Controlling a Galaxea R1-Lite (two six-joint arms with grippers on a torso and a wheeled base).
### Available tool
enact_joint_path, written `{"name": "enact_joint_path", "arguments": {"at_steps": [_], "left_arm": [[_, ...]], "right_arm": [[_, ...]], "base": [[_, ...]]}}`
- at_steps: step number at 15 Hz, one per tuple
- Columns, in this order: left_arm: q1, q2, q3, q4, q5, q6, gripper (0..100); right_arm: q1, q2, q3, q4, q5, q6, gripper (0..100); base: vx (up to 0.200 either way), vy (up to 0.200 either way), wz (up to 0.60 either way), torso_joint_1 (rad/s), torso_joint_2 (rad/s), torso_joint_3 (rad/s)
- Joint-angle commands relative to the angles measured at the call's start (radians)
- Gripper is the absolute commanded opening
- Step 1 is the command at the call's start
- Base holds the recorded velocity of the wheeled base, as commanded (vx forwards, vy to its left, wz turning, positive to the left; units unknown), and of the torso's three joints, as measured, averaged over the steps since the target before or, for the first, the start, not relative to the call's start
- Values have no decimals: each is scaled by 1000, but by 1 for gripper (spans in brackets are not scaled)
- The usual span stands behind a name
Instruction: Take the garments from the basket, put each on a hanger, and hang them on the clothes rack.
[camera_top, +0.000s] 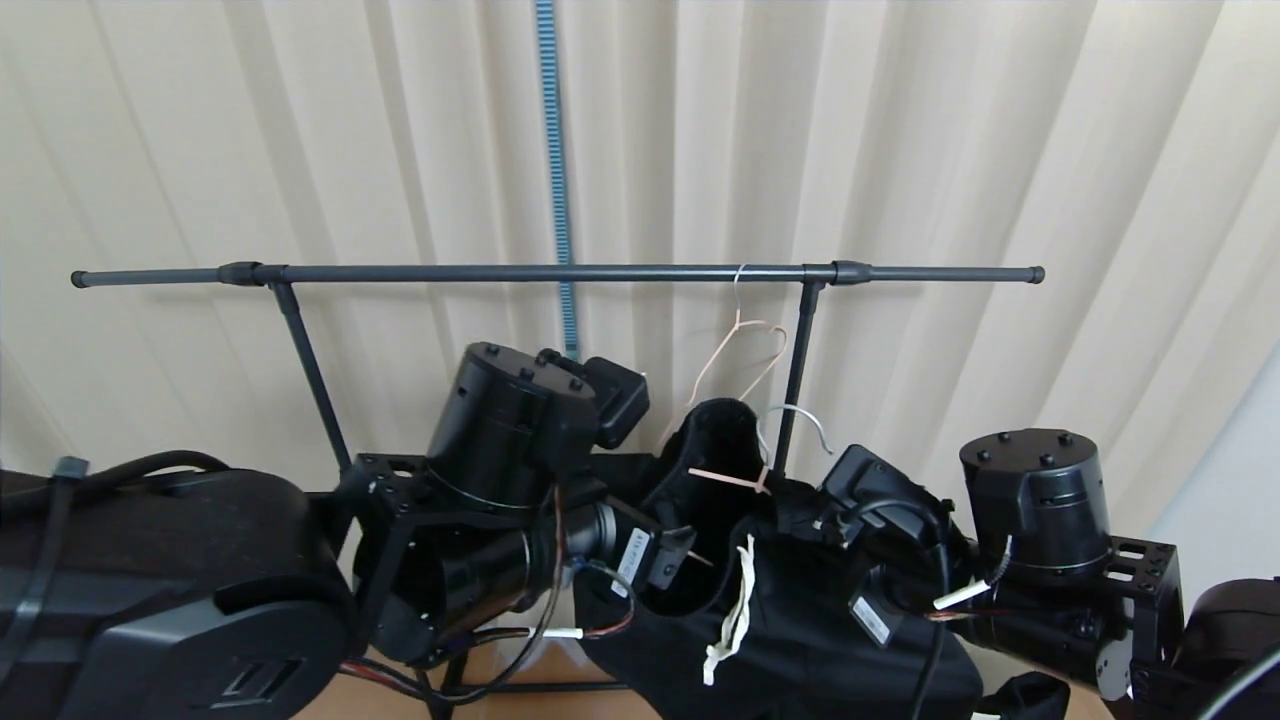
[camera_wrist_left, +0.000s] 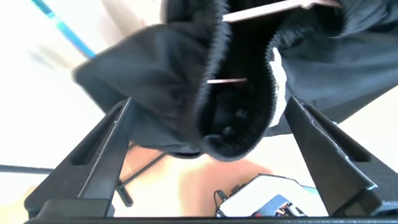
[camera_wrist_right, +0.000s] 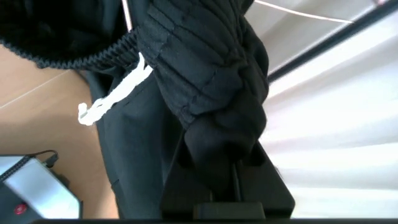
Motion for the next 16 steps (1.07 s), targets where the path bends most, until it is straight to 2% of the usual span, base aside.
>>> {"name": "enact_joint_path", "arguments": {"at_steps": [1,3,4,5,6,9,12,13,16], "left_arm": [[43,-81,40,0,-4,18,100],[216,-188,117,-1,-215,225,100],[245,-199,128,-1,-262,273,100],[337,-211,149,-1,-423,420,100],[383,-205,149,-1,-497,503,100],[402,-135,149,-49,-653,573,100],[386,-55,174,-146,-761,727,100],[377,-41,174,-146,-787,736,100],[326,-4,169,-158,-788,759,100]], "right_arm": [[-4,-4,10,0,8,-1,0],[-38,-8,36,0,126,-38,0],[-44,-10,40,0,149,-46,0],[-56,-25,53,0,215,-69,0],[-61,-33,62,0,255,-78,0],[-64,-53,74,0,304,-81,0],[-62,-63,77,0,350,-81,0],[-62,-65,77,0,361,-81,0],[-62,-65,79,0,376,-80,0]], "base": [[0,0,0,0,0,0],[0,0,0,0,0,0],[0,0,0,0,0,0],[0,0,0,0,0,0],[0,0,0,0,0,0],[0,0,0,0,0,0],[0,0,0,0,0,0],[0,0,0,0,0,0],[0,0,0,0,0,0]]}}
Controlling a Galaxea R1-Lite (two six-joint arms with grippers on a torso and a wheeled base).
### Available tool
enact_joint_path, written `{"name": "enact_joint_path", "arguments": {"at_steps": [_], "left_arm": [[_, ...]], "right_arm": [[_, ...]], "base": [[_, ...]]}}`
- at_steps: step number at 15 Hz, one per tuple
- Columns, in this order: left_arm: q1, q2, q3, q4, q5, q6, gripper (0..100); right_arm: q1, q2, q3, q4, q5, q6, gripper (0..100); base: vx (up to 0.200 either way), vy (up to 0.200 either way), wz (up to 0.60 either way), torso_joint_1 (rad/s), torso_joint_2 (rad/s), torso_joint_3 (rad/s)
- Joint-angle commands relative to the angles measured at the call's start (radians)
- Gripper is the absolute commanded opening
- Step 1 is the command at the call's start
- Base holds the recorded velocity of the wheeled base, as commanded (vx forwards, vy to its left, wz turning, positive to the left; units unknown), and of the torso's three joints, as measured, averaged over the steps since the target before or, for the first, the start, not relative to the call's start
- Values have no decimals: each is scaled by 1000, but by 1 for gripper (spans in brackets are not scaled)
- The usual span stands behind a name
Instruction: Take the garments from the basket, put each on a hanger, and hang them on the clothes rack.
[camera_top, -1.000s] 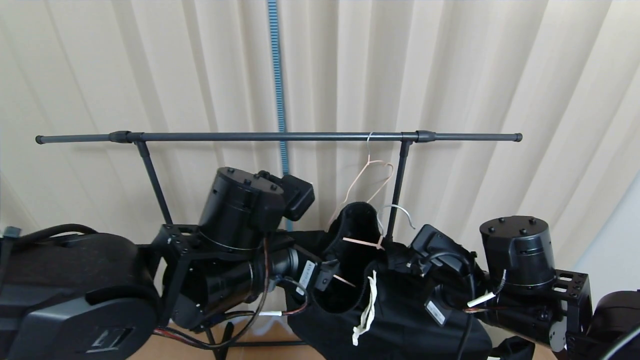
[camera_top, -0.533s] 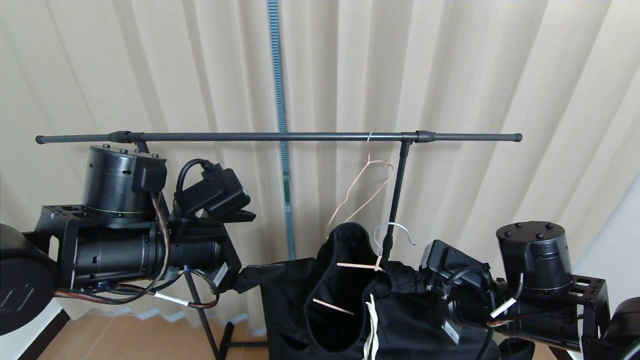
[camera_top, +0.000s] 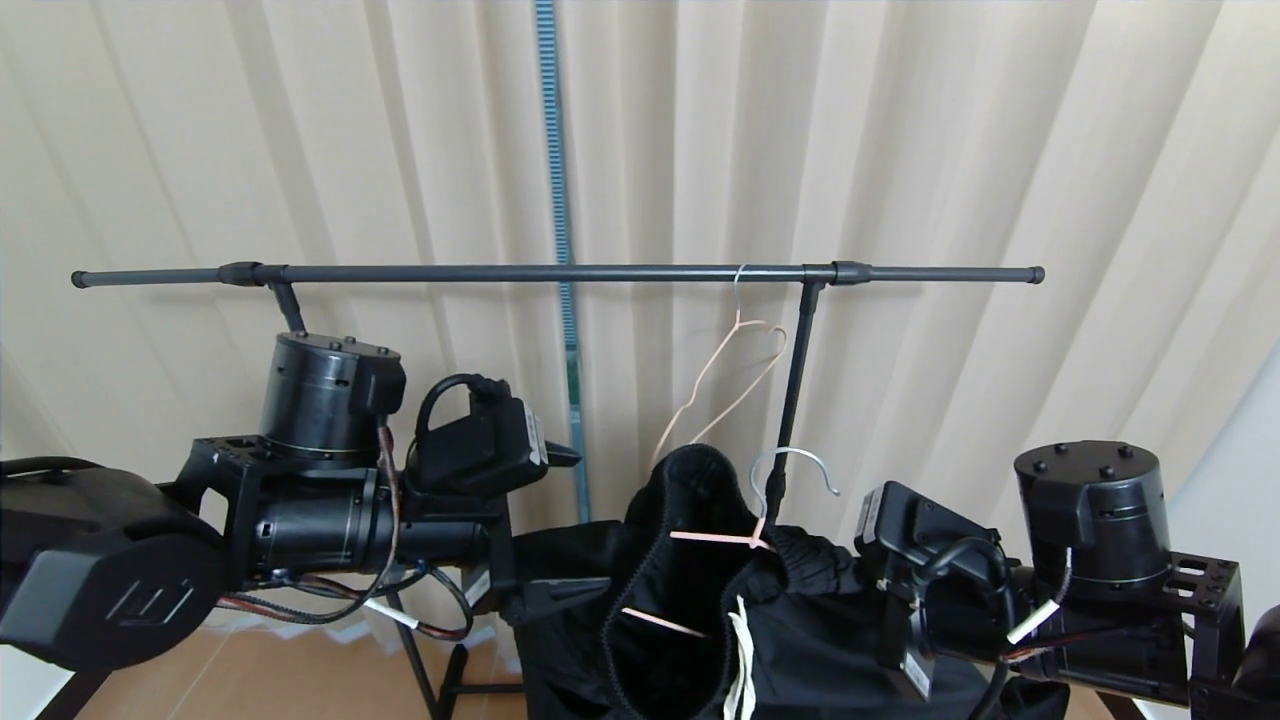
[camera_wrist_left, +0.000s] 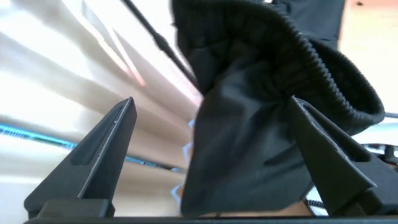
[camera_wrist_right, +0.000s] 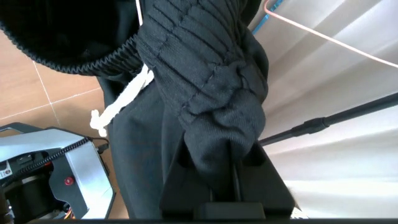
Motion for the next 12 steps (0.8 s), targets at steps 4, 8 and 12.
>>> {"name": "enact_joint_path", "arguments": {"at_steps": [4,8,12], "left_arm": [[-48,62,3,-30,-3,8,100],[-82,79,-3,-30,-1,3,100],[-83,89,5,-30,0,2,100]], "right_arm": [[2,-11,1,0,15,0,0],[20,-11,1,0,15,0,0],[47,-28,6,-2,17,1,0]], "base": [[0,0,0,0,0,0],[0,0,0,0,0,0],[0,0,0,0,0,0]]}}
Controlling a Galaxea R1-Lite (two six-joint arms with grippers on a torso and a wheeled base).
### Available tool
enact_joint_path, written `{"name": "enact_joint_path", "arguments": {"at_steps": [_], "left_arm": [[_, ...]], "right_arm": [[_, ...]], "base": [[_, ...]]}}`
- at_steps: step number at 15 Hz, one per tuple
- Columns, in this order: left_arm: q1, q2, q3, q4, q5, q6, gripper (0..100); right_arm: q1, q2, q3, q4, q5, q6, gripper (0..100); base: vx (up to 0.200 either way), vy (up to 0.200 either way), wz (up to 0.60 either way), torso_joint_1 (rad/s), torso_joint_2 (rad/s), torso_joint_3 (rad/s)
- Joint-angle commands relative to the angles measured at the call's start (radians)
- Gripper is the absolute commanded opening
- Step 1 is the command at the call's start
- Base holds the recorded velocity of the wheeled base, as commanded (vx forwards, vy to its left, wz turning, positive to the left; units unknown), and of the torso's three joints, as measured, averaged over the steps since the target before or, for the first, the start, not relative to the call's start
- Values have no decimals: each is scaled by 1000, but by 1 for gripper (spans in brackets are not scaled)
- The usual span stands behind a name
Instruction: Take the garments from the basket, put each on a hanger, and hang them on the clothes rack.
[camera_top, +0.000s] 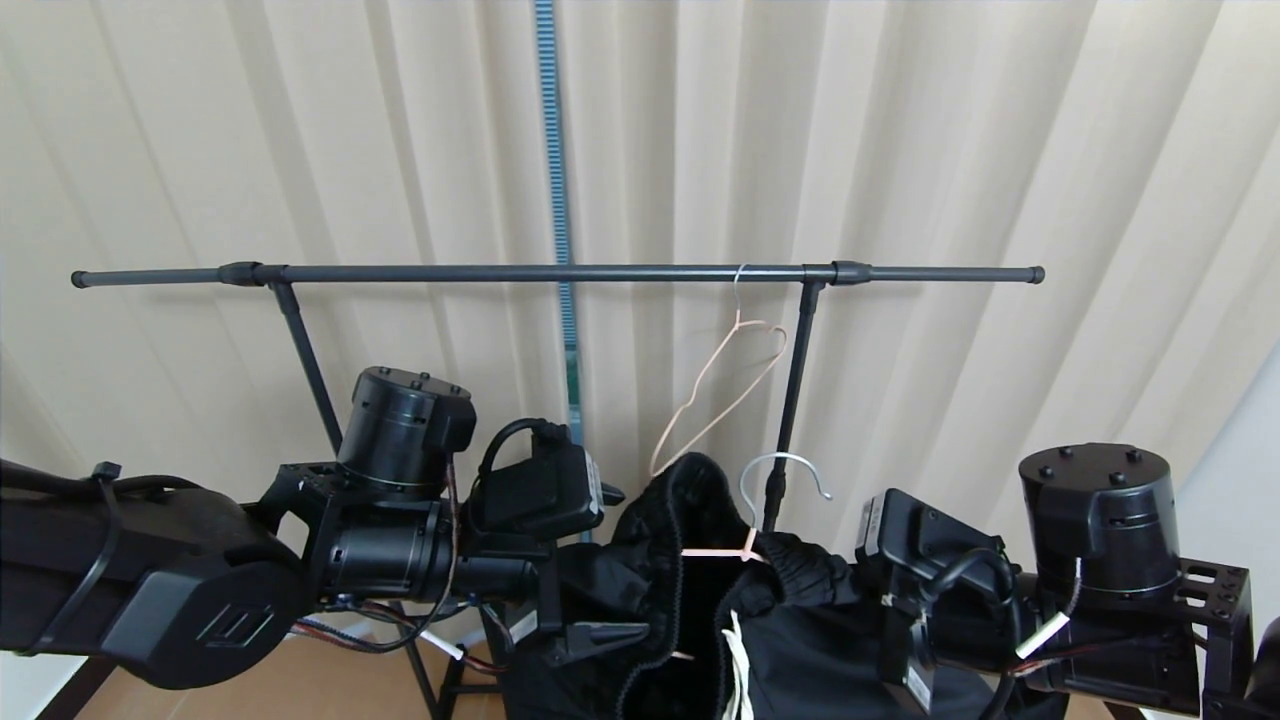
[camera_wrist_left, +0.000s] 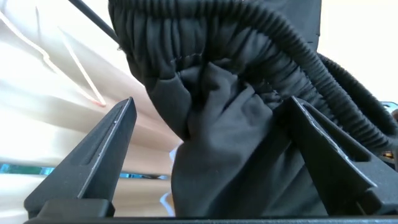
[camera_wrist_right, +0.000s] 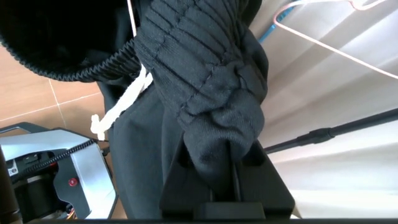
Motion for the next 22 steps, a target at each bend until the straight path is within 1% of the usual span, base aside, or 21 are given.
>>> {"name": "enact_joint_path", "arguments": {"at_steps": [1,5,9,10,13,15,16,22], "left_arm": [[0,7,3,1,1,-2,100],[1,10,4,3,1,-3,100],[1,20,4,3,-1,-9,100],[3,20,6,4,-1,-9,100],[3,26,12,6,-1,-9,100],[4,27,12,6,-1,-9,100],[4,26,12,6,-1,-9,0],[6,18,23,4,-1,-9,0]], "right_arm": [[15,-14,5,-2,1,0,0],[38,-37,17,-3,27,0,0],[43,-57,23,-8,41,1,0],[43,-57,36,-35,68,0,0],[47,-53,54,-95,73,1,0],[56,-56,57,-97,73,1,0],[59,-56,62,-107,73,1,0],[63,-47,63,-132,80,8,0]], "base": [[0,0,0,0,0,0],[0,0,0,0,0,0],[0,0,0,0,0,0],[0,0,0,0,0,0],[0,0,0,0,0,0],[0,0,0,0,0,0],[0,0,0,0,0,0],[0,0,0,0,0,0]]}}
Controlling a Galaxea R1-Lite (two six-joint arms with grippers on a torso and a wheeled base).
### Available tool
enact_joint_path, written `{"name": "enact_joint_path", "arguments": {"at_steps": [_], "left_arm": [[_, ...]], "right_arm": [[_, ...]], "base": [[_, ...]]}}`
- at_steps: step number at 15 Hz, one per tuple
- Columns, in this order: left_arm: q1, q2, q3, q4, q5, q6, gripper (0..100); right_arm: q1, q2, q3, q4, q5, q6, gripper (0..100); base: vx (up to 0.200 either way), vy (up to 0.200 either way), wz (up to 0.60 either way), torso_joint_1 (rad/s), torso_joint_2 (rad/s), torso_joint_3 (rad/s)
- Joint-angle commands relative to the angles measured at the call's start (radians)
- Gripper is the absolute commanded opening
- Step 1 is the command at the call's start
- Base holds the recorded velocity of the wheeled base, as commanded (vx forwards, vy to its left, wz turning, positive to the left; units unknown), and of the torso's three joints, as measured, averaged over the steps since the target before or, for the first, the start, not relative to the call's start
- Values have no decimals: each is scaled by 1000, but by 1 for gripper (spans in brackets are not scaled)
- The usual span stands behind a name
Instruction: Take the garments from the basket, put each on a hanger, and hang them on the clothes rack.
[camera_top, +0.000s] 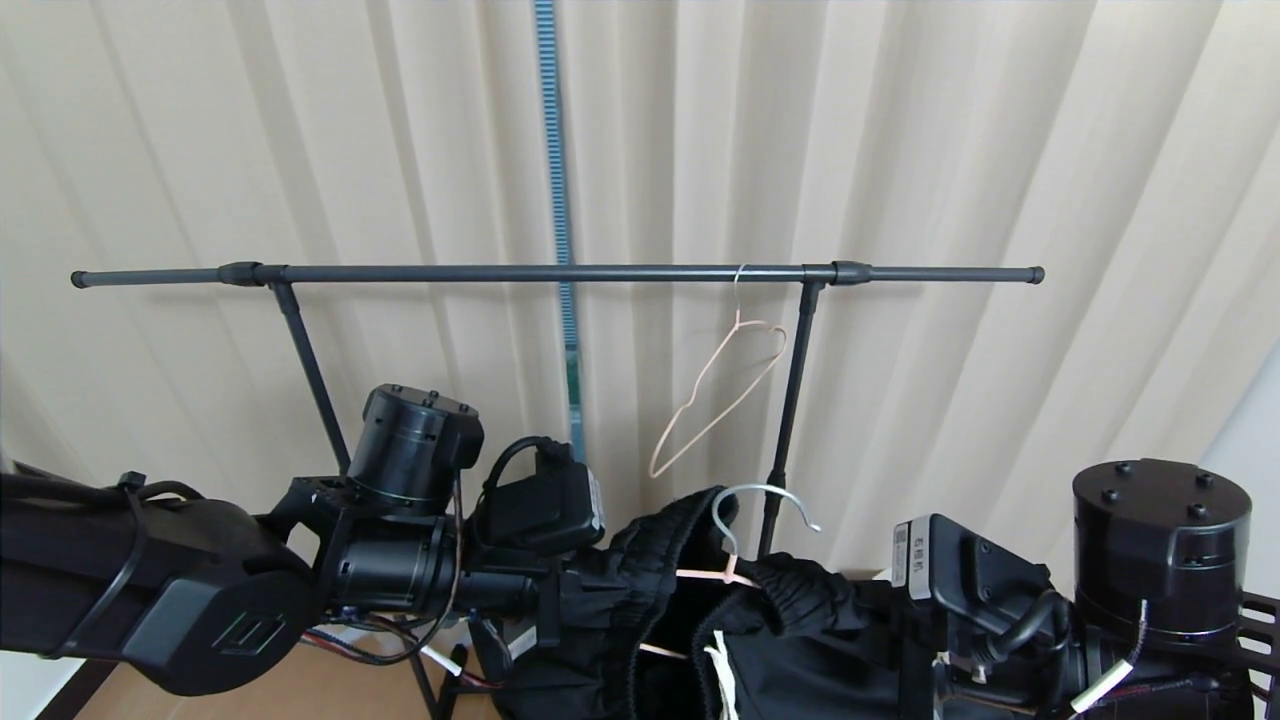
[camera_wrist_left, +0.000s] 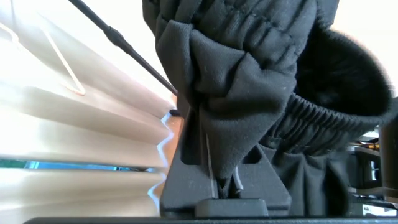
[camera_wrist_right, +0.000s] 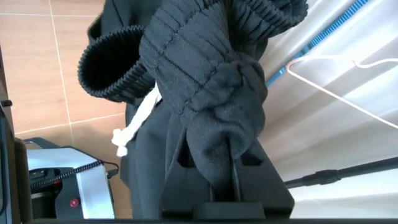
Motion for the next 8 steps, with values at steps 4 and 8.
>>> {"name": "enact_joint_path", "arguments": {"at_steps": [4,8], "left_arm": [[26,-16,0,-4,0,-16,0],[54,-29,-2,-6,2,-25,0]], "right_arm": [[-22,39,-18,-57,-1,98,0],[-59,55,-3,-104,-1,111,100]], "base": [[0,0,0,0,0,0],[0,0,0,0,0,0]]}}
